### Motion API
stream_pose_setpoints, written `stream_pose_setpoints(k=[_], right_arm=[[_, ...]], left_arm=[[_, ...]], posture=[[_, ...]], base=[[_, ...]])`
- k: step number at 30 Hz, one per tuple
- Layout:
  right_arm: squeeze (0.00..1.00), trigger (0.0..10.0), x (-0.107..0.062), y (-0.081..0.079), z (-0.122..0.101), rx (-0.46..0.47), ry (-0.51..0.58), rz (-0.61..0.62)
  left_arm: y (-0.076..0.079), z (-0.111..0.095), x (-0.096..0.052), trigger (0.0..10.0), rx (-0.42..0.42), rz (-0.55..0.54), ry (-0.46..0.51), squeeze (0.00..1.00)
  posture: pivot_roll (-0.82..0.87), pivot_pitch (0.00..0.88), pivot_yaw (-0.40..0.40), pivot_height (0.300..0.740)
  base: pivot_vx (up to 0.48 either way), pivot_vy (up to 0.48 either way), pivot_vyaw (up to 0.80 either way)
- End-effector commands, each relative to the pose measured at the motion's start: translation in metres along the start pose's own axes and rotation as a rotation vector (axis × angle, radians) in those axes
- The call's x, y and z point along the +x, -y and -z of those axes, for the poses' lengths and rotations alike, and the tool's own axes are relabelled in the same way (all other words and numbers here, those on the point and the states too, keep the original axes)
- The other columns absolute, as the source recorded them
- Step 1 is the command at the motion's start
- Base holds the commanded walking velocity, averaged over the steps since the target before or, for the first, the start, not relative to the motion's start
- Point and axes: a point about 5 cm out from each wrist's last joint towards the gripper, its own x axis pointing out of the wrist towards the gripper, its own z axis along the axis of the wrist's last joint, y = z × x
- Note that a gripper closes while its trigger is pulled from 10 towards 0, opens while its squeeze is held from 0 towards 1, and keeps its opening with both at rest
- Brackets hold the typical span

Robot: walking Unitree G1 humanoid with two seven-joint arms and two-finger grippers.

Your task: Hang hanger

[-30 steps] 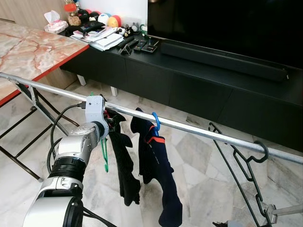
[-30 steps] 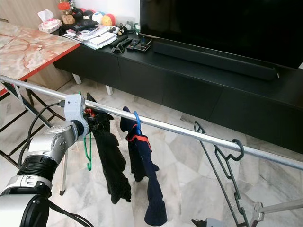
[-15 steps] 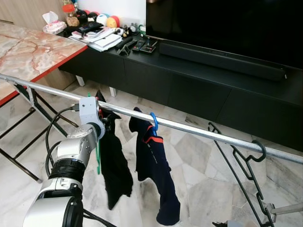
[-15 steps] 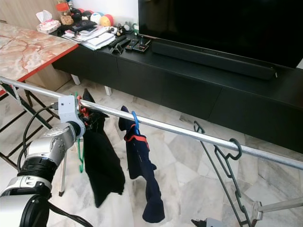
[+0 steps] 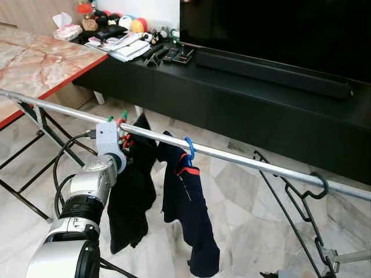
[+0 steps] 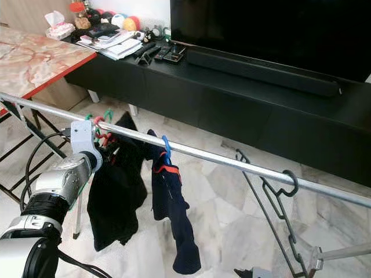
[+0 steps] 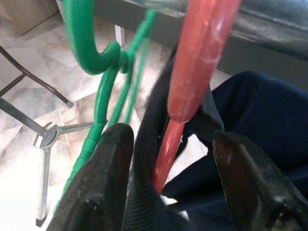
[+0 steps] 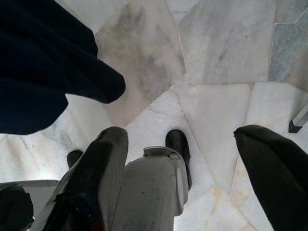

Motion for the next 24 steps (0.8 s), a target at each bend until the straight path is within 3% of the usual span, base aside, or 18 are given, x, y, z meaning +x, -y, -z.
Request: stream_pose_setpoints(k=[1,9,12,15,20,24], right_arm=[[0.00,10.0,-0.001,0.001,0.007,0.002,-0.022,0.006],[0.00,10.0,-0.002,0.001,0.007,-0.002,-0.023,0.005],[0.00,10.0,-0.002,0.002,0.007,-0.003,-0.023,0.005],[0.00,10.0,-0.002,0.002,0.007,-0.004,-0.025,0.006],[0.00,10.0,-0.002,0.002,0.007,-0.003,-0.025,0.007],[0.00,10.0,-0.002,0.002,0.007,-0.003,-0.026,0.007]], left_arm=[[-0.001,0.007,0.000,10.0,-0.008,-0.013,-0.014,0.00],[0.004,0.008,0.001,10.0,0.000,0.070,-0.013,0.00],[0.012,0.005,0.000,10.0,0.032,0.142,-0.002,0.00],[0.020,0.015,0.000,10.0,0.093,0.226,-0.063,0.00],[0.022,0.024,0.000,10.0,0.110,0.263,-0.111,0.00],[0.019,0.030,0.001,10.0,0.098,0.231,-0.132,0.00]], posture=[[-0.09,0.152,-0.003,0.740],[-0.09,0.153,-0.005,0.740],[-0.09,0.153,-0.007,0.740],[-0.09,0.153,-0.006,0.740],[-0.09,0.152,-0.007,0.740],[-0.09,0.154,-0.008,0.740]], base=[[0.000,0.000,0.00],[0.000,0.000,0.00],[0.000,0.000,0.00],[0.000,0.000,0.00],[0.000,0.000,0.00],[0.000,0.000,0.00]])
